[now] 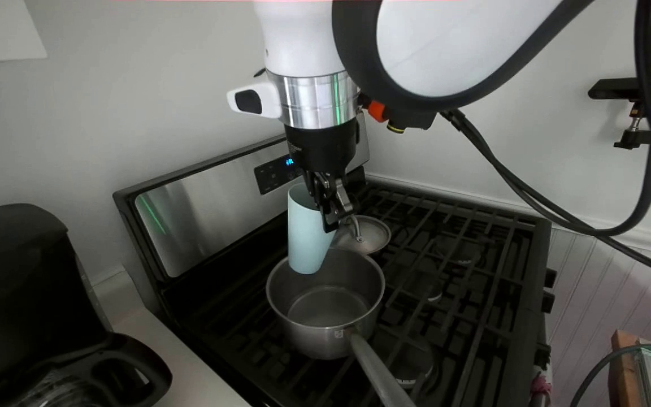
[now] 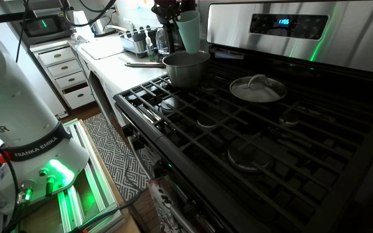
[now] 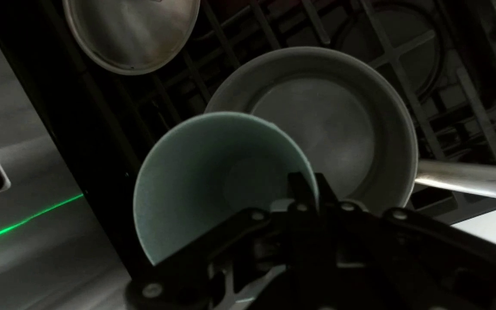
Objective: Put the cup in the silver pot
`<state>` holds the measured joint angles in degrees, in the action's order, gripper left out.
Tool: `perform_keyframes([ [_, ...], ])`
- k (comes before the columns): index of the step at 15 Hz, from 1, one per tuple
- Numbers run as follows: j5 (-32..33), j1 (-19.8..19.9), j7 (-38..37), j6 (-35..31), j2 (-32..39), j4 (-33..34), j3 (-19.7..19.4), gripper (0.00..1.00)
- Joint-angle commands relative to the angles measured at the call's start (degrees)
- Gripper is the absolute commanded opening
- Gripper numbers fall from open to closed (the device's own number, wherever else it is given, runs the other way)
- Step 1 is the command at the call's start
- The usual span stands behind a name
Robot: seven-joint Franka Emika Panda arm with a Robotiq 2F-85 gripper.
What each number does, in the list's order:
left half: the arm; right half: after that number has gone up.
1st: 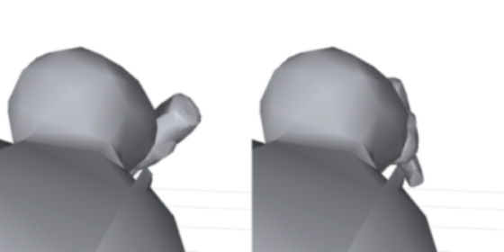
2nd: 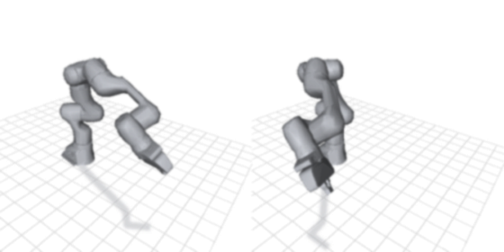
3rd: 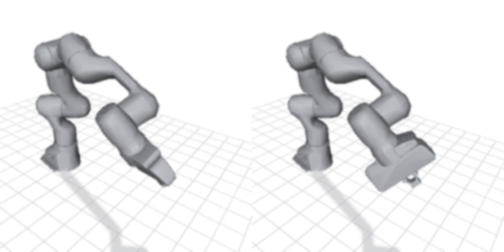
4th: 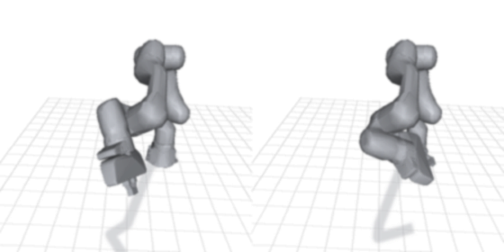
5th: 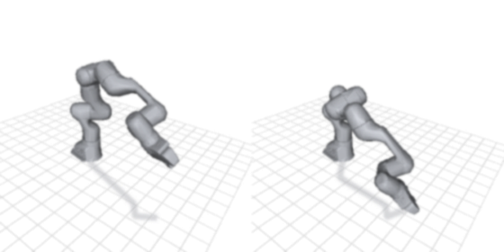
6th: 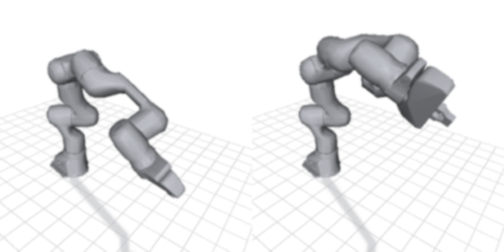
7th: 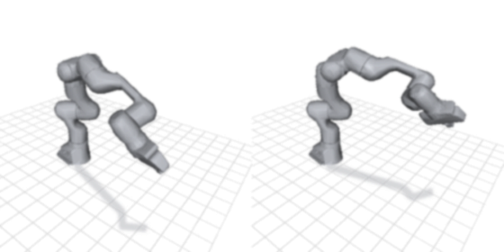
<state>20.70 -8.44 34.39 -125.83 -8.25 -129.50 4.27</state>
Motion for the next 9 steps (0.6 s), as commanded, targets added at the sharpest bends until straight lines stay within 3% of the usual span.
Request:
perform_keyframes([
  [1,-0.1,0.4,0.1,0.1,0.2,0.3,0.4,0.06],
  [3,-0.1,0.4,0.2,0.1,0.3,0.4,0.4,0.01],
  [9,2.4,0.1,-2.2,4.3,3.9,1.5,2.0,0.01],
])
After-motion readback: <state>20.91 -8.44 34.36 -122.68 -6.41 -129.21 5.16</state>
